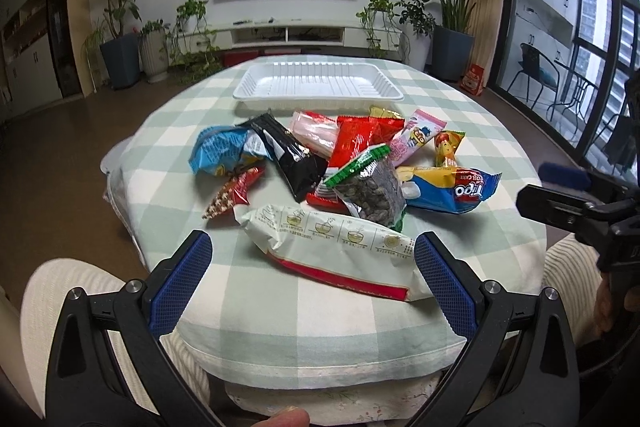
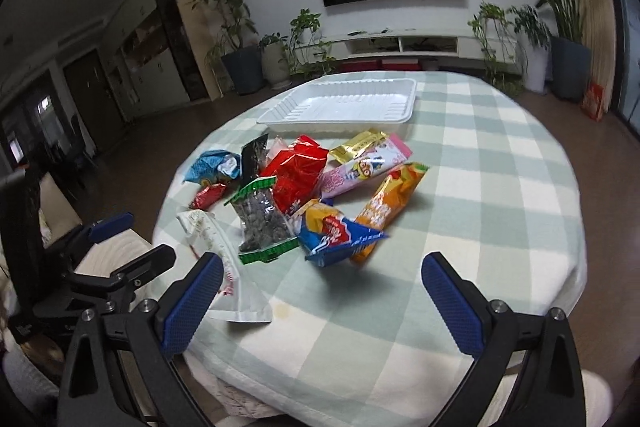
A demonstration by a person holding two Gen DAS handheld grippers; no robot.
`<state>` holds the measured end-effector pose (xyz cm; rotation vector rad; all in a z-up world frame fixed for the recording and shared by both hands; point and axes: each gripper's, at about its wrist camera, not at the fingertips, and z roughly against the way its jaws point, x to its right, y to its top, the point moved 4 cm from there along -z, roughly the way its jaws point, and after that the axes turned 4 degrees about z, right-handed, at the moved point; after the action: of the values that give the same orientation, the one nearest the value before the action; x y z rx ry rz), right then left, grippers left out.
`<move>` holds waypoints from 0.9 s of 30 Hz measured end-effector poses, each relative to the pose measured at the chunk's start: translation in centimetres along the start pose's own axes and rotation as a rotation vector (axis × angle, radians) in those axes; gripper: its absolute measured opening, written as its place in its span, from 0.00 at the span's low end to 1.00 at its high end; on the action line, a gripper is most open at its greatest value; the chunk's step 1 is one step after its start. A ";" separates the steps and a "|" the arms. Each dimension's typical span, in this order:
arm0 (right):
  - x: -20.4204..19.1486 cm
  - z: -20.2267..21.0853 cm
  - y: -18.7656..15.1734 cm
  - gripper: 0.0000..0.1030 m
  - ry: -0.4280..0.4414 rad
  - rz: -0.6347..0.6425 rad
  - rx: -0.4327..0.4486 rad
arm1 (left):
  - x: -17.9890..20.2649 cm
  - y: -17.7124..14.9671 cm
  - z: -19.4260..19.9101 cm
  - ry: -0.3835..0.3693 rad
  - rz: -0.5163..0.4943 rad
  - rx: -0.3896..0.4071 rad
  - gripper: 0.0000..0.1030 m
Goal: Organize snacks
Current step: 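Lower the left tool onto the white-red long bag while the right tool lowers onto the blue Tipo packet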
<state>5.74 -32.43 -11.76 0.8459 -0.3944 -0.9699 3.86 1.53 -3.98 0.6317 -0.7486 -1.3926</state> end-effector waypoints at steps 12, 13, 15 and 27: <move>-0.7 -4.5 1.8 0.89 -0.034 0.256 -0.098 | -1.4 -0.2 -2.8 -0.072 0.167 -0.124 1.00; -0.6 -5.0 1.8 0.88 -0.030 0.265 -0.107 | -1.5 -0.2 -3.1 -0.077 0.181 -0.135 1.00; -0.4 -5.9 1.7 0.88 -0.025 0.280 -0.127 | -1.7 -0.3 -3.9 -0.087 0.216 -0.161 1.00; 0.6 -9.3 0.5 0.67 0.055 0.276 -0.227 | -2.3 -0.7 -7.6 -0.107 0.321 -0.247 1.00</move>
<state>12.24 -28.64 -17.23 0.5921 -0.3360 -0.7180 9.26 3.51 -9.45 0.2327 -0.7136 -1.2021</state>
